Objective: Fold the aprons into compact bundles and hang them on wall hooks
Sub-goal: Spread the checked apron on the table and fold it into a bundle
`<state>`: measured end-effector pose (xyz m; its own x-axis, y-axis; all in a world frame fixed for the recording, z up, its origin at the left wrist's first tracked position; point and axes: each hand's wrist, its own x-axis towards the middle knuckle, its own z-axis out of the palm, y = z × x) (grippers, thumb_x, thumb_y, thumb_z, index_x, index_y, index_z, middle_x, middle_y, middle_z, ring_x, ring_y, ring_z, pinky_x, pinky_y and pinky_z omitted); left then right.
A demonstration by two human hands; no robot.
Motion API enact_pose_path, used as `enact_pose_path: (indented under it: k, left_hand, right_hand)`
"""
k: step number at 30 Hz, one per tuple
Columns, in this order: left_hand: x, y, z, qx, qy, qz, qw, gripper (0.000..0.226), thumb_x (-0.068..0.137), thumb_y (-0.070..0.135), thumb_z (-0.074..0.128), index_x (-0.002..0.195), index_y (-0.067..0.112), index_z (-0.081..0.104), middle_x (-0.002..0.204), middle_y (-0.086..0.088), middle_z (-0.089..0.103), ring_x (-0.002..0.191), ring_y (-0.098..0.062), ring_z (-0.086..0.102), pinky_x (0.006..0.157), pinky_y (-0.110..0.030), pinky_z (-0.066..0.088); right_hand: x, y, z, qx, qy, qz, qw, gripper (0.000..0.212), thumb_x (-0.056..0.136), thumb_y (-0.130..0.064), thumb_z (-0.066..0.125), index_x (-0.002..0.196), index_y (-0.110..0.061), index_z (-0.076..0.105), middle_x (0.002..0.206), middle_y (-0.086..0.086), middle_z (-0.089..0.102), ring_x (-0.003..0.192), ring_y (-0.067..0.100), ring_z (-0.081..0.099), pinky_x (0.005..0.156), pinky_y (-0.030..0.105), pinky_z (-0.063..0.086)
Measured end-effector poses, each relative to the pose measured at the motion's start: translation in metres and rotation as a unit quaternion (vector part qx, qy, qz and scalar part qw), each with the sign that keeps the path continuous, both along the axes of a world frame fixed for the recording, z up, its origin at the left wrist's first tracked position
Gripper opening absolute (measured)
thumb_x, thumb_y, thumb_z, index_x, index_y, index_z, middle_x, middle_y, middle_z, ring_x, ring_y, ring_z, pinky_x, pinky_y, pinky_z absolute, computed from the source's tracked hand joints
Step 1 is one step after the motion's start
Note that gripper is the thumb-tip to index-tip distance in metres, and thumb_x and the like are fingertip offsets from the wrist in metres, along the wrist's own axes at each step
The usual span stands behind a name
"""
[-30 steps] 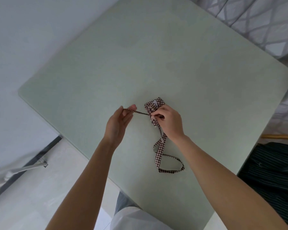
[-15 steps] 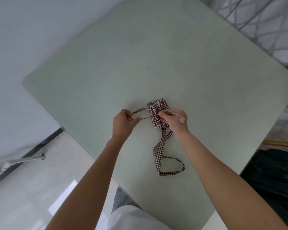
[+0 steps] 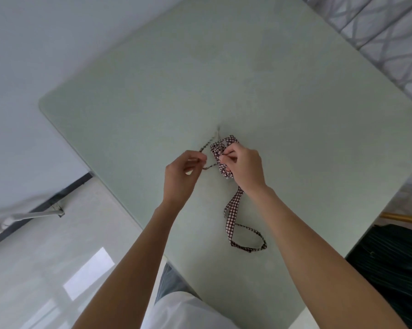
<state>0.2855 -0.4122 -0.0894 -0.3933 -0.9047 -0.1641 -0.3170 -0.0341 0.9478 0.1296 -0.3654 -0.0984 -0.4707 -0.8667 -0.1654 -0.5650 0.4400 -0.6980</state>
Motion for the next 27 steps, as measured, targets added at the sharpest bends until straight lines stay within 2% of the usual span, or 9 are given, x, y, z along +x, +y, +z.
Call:
enact_pose_path:
  k: [4, 8, 11, 13, 15, 16, 20, 24, 27]
  left_hand:
    - [-0.013, -0.017, 0.021, -0.037, 0.041, -0.077, 0.995, 0.02, 0.088, 0.002, 0.06, 0.094, 0.017, 0.071, 0.094, 0.01, 0.07, 0.091, -0.003, 0.065, 0.077, -0.015, 0.049]
    - [-0.038, -0.04, 0.019, -0.059, 0.012, -0.12, 0.991, 0.018, 0.088, 0.005, 0.06, 0.096, 0.015, 0.072, 0.093, 0.009, 0.071, 0.087, -0.002, 0.065, 0.077, -0.015, 0.05]
    - [-0.053, -0.045, 0.02, -0.017, 0.025, -0.136, 0.99, 0.025, 0.086, 0.003, 0.061, 0.104, 0.017, 0.068, 0.099, 0.007, 0.069, 0.088, 0.001, 0.066, 0.08, -0.016, 0.051]
    - [-0.054, -0.044, 0.02, -0.008, 0.025, -0.146, 0.989, 0.04, 0.088, 0.004, 0.057, 0.121, 0.026, 0.056, 0.118, 0.007, 0.06, 0.094, -0.001, 0.065, 0.08, -0.018, 0.052]
    - [-0.049, -0.039, 0.014, -0.022, 0.017, -0.141, 0.99, 0.044, 0.092, 0.005, 0.051, 0.13, 0.024, 0.042, 0.131, 0.006, 0.046, 0.103, -0.005, 0.062, 0.078, -0.017, 0.053]
    - [-0.045, -0.034, 0.008, -0.031, 0.009, -0.14, 0.99, 0.042, 0.092, 0.005, 0.051, 0.13, 0.019, 0.041, 0.132, 0.003, 0.044, 0.106, -0.008, 0.06, 0.078, -0.018, 0.054]
    - [-0.031, -0.019, -0.015, -0.093, -0.052, -0.153, 0.983, 0.03, 0.083, 0.005, 0.064, 0.111, 0.011, 0.057, 0.111, -0.001, 0.057, 0.101, -0.011, 0.06, 0.079, -0.03, 0.056]
    - [-0.032, -0.012, -0.022, -0.189, -0.088, -0.14, 0.968, 0.025, 0.079, 0.013, 0.071, 0.104, 0.014, 0.065, 0.096, 0.002, 0.067, 0.085, -0.015, 0.063, 0.071, -0.035, 0.056]
    - [-0.034, -0.01, -0.021, -0.252, -0.131, -0.127, 0.951, 0.017, 0.077, 0.018, 0.074, 0.094, 0.016, 0.07, 0.081, 0.004, 0.069, 0.072, -0.017, 0.06, 0.059, -0.028, 0.052]
  right_hand:
    - [-0.004, -0.005, 0.004, 0.015, 0.045, 0.064, 0.997, 0.012, 0.084, -0.02, 0.069, 0.092, -0.013, 0.075, 0.085, 0.002, 0.074, 0.075, 0.016, 0.067, 0.076, 0.032, 0.052]
    - [-0.005, 0.001, 0.006, 0.009, -0.012, 0.102, 0.995, 0.013, 0.082, -0.016, 0.07, 0.093, -0.01, 0.074, 0.088, 0.001, 0.072, 0.074, 0.008, 0.061, 0.074, 0.02, 0.047]
    - [-0.006, 0.003, 0.005, -0.009, -0.073, 0.064, 0.995, 0.011, 0.082, -0.019, 0.071, 0.078, -0.009, 0.071, 0.068, -0.007, 0.063, 0.06, 0.002, 0.053, 0.062, 0.016, 0.04]
    - [-0.007, 0.002, 0.005, -0.014, -0.099, 0.022, 0.995, 0.02, 0.084, -0.021, 0.069, 0.07, -0.007, 0.067, 0.058, -0.008, 0.057, 0.053, 0.002, 0.048, 0.058, 0.018, 0.035]
    - [-0.006, -0.001, 0.007, 0.005, -0.152, -0.023, 0.988, 0.023, 0.085, -0.025, 0.068, 0.073, -0.005, 0.069, 0.061, 0.003, 0.063, 0.056, 0.004, 0.048, 0.061, 0.024, 0.036]
    - [-0.007, -0.001, 0.009, 0.015, -0.176, -0.039, 0.983, 0.023, 0.085, -0.026, 0.068, 0.076, -0.006, 0.07, 0.064, 0.008, 0.064, 0.058, 0.008, 0.049, 0.062, 0.027, 0.037]
    - [-0.008, -0.003, 0.01, 0.032, -0.205, -0.056, 0.977, 0.007, 0.081, -0.022, 0.072, 0.079, -0.016, 0.068, 0.067, -0.005, 0.063, 0.063, 0.007, 0.055, 0.066, 0.021, 0.043]
    - [-0.01, -0.001, 0.008, 0.042, -0.228, -0.09, 0.968, 0.035, 0.076, -0.02, 0.077, 0.093, -0.015, 0.048, 0.083, 0.003, 0.069, 0.08, 0.018, 0.066, 0.079, 0.029, 0.052]
    - [-0.011, 0.002, 0.009, 0.03, -0.194, -0.054, 0.979, 0.039, 0.074, -0.021, 0.079, 0.093, -0.016, 0.045, 0.082, 0.001, 0.071, 0.077, 0.017, 0.067, 0.079, 0.034, 0.053]
